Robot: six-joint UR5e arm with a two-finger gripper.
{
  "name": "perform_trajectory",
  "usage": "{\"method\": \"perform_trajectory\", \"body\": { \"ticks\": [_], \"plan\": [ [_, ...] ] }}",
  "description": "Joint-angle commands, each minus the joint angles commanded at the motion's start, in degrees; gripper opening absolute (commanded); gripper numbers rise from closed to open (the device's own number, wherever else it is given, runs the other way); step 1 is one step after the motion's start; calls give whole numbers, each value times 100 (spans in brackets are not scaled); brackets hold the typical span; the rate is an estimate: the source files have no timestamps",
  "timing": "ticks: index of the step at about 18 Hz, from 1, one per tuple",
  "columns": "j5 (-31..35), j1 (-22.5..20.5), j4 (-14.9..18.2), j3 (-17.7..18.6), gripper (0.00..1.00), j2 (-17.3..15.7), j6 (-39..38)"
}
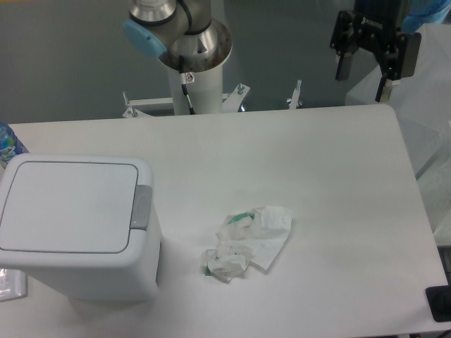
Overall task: Open the trash can
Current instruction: 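Move the open gripper from its start pose toward the trash can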
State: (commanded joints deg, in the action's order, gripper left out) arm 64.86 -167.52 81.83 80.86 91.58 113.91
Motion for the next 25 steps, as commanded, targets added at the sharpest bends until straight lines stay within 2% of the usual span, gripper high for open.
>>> {"method": "perform_trajectory", "body": {
  "ticks": [4,6,10,15,19,22,25],
  "plan": [
    [80,35,18,9,100,-18,-280],
    [9,96,18,9,100,-26,-963],
    [-8,553,-52,-44,100,-18,-2739],
    [-26,1028,-369,17,100,26,-3593],
    [-210,1335,-387,9,100,52,-4445],
    [-307,1467,-903,18,100,131,-5384],
    [-299,1810,-1378,18,100,289,-6737]
  ]
}}
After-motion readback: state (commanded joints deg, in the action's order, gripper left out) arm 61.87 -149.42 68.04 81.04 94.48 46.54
